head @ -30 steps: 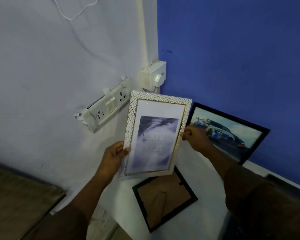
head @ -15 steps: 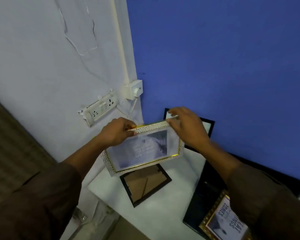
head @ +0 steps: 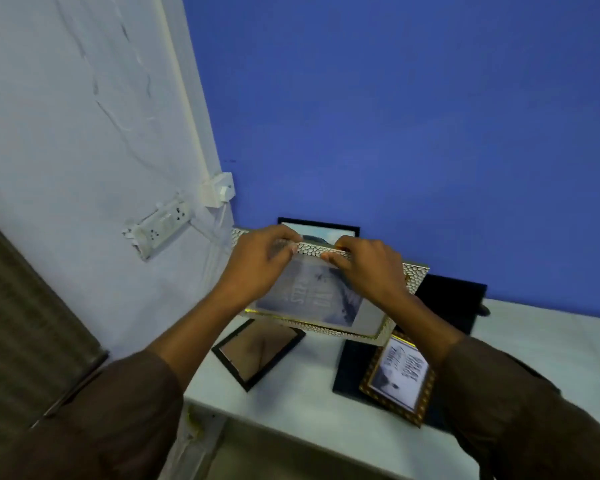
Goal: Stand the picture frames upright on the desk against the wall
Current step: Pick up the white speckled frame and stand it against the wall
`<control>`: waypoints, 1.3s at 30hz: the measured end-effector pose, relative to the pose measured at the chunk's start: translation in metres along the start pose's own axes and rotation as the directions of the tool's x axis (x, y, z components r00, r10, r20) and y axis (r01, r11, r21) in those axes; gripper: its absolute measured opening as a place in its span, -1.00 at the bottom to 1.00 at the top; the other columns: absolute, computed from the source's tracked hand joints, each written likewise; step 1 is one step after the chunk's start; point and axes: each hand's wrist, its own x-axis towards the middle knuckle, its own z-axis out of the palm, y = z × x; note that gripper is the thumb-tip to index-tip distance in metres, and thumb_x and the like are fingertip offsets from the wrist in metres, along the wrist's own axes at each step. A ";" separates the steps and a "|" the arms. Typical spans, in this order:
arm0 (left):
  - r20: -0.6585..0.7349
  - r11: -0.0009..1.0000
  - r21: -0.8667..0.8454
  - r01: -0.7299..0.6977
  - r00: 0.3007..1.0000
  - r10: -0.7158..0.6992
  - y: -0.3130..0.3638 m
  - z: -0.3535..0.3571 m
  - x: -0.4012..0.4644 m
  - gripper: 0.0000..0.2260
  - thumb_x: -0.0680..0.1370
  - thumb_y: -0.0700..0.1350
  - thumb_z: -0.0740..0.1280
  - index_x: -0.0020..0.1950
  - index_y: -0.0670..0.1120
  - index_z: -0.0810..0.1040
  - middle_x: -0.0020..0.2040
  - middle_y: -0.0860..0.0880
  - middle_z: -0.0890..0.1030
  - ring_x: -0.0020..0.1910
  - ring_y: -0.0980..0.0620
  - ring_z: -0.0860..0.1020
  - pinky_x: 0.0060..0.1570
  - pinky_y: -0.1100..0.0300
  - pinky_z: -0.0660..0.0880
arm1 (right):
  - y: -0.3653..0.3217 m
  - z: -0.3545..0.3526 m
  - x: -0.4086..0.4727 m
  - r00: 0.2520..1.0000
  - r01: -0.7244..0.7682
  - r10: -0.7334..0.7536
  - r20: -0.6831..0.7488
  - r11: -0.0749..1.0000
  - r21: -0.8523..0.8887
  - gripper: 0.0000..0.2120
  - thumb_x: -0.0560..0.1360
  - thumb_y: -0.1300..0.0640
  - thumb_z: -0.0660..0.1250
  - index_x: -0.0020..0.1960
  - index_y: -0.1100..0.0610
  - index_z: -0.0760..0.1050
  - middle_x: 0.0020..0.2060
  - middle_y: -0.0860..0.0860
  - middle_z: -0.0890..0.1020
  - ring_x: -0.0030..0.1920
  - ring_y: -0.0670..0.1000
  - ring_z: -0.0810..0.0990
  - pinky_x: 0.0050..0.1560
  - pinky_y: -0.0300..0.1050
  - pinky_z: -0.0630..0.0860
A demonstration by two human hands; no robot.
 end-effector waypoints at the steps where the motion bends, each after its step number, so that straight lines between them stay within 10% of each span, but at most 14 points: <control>1: -0.009 0.998 -0.057 -0.015 1.000 0.015 0.005 0.009 -0.012 -0.86 0.57 -0.13 0.39 0.09 -0.05 0.68 0.04 0.11 0.69 0.04 0.23 0.60 0.08 0.47 0.43 | 0.012 -0.006 -0.011 0.997 -0.076 0.076 0.000 0.997 0.023 -0.56 0.51 -0.36 0.21 -0.06 -0.01 0.59 -0.18 0.00 0.71 -0.14 0.12 0.65 -0.22 -0.04 0.54; 7: 0.234 0.956 -0.173 0.235 0.953 -0.192 0.014 0.080 -0.056 -0.96 0.53 -0.12 0.43 -0.10 -0.04 0.67 -0.12 0.03 0.73 -0.08 0.10 0.67 -0.02 0.25 0.53 | 0.085 -0.053 -0.064 0.905 -0.412 0.424 -0.041 0.895 0.171 -0.49 0.48 -0.39 0.23 -0.22 0.07 0.51 -0.32 -0.04 0.61 -0.20 0.11 0.59 -0.25 -0.06 0.41; 12: 0.487 0.838 -0.140 0.527 0.774 -0.405 0.023 0.134 -0.058 -0.84 0.48 0.04 0.42 -0.08 -0.04 0.64 -0.08 -0.05 0.72 -0.04 -0.04 0.71 0.07 0.00 0.58 | 0.141 -0.097 -0.091 0.794 -0.553 0.599 -0.103 0.782 0.288 -0.39 0.46 -0.42 0.21 -0.22 0.16 0.51 -0.36 0.00 0.60 -0.26 0.08 0.59 -0.25 -0.01 0.47; 20: 0.671 0.694 -0.370 0.618 0.694 -0.260 0.143 0.244 -0.008 -0.63 0.60 -0.06 0.34 0.39 0.09 0.36 0.24 -0.01 0.62 0.08 -0.06 0.66 0.02 0.09 0.52 | 0.273 -0.162 -0.135 0.679 -0.599 0.731 -0.072 0.607 0.522 -0.36 0.46 -0.41 0.20 -0.14 0.22 0.54 -0.20 0.16 0.66 -0.13 0.21 0.65 -0.05 0.23 0.59; 33: 0.696 0.594 -0.379 0.710 0.642 -0.323 0.270 0.426 0.055 -0.57 0.52 -0.09 0.39 0.35 0.13 0.36 0.27 -0.03 0.56 0.17 -0.15 0.58 0.27 -0.06 0.50 | 0.497 -0.211 -0.190 0.756 -0.648 0.652 -0.058 0.758 0.079 -0.53 0.64 -0.24 0.00 -0.04 0.09 0.48 -0.16 0.09 0.57 -0.14 0.13 0.56 -0.14 -0.07 0.40; 39: 0.660 0.600 -0.386 0.701 0.664 -0.352 0.286 0.485 0.090 -0.49 0.58 -0.19 0.34 0.46 0.08 0.25 0.05 0.08 0.55 -0.06 0.04 0.55 -0.11 0.12 0.54 | 0.558 -0.197 -0.186 0.743 -0.670 0.669 0.017 0.742 0.023 -0.62 0.66 -0.14 0.06 -0.09 0.10 0.45 -0.17 0.09 0.57 -0.16 0.12 0.56 -0.16 -0.06 0.43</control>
